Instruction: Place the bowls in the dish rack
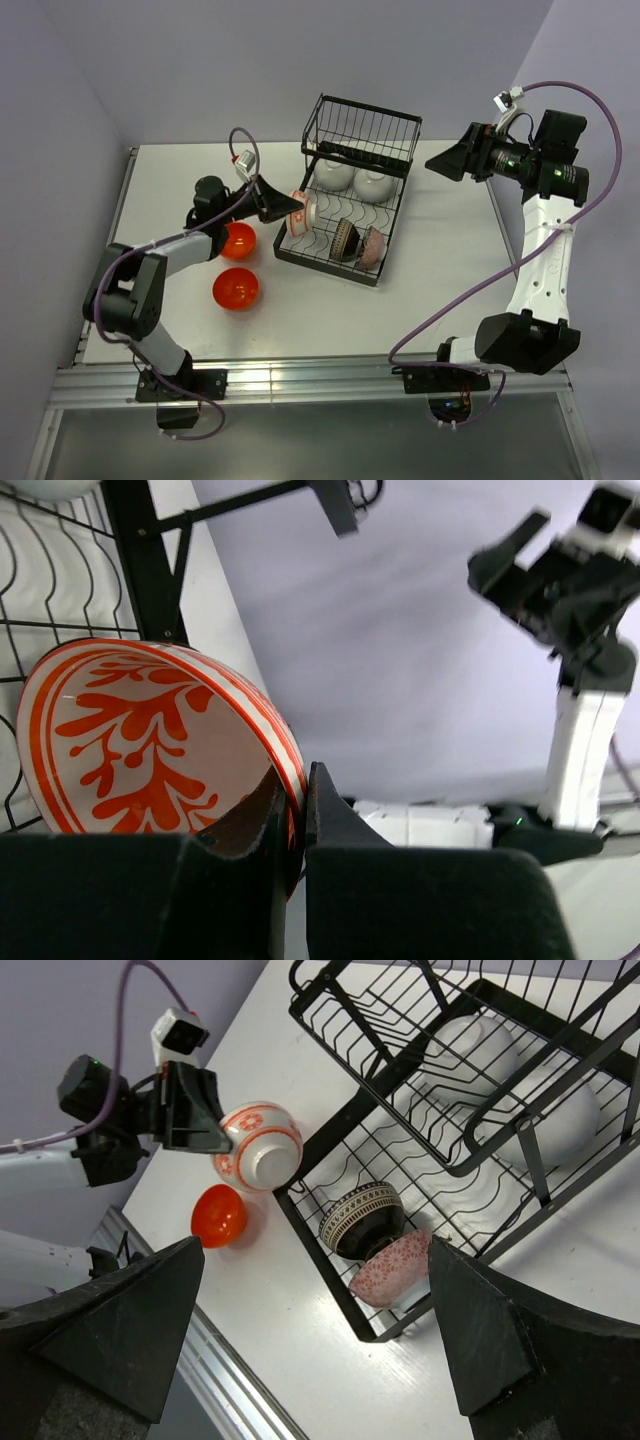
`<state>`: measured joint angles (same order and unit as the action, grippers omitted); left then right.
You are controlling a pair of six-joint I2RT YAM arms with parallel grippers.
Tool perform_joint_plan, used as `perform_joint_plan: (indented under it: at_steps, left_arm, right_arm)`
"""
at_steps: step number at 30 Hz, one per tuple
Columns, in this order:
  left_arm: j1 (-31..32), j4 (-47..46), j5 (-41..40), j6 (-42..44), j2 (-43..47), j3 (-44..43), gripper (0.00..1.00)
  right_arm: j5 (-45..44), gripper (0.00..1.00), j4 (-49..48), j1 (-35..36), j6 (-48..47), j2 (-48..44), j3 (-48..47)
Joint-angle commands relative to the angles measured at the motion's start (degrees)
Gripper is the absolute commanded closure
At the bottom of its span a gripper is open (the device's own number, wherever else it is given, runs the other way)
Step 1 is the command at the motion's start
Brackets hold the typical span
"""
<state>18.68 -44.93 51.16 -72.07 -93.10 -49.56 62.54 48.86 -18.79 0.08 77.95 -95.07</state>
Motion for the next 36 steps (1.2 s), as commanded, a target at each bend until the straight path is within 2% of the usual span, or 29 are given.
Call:
perform_joint_plan:
  at_steps: [1,9,17,36]
  left_arm:
    - [0.0,-19.8,-2.6,-12.8,-3.1,0.5,1.00]
    - [-0.4,-25.6,-7.6,-16.7,-11.4,1.1,1.00]
    - [-0.1,-27.8,-8.4,-19.2,-16.5,1.4,1.00]
    - [4.0,-25.8,-9.1,-20.3,-20.7,0.2,1.00]
  right_arm:
    - [-0.8,0.00,-0.8,-0.1,-1.1,-0.8,0.3]
    - [-1.6,0.00,0.4,0.1,-2.0,-0.3,0.0]
    - [-1.7,0.00,-0.3,0.1,-1.7,-0.3,0.9]
    - [-2.3,0.00,0.0,0.2,-2.6,-0.8,1.9]
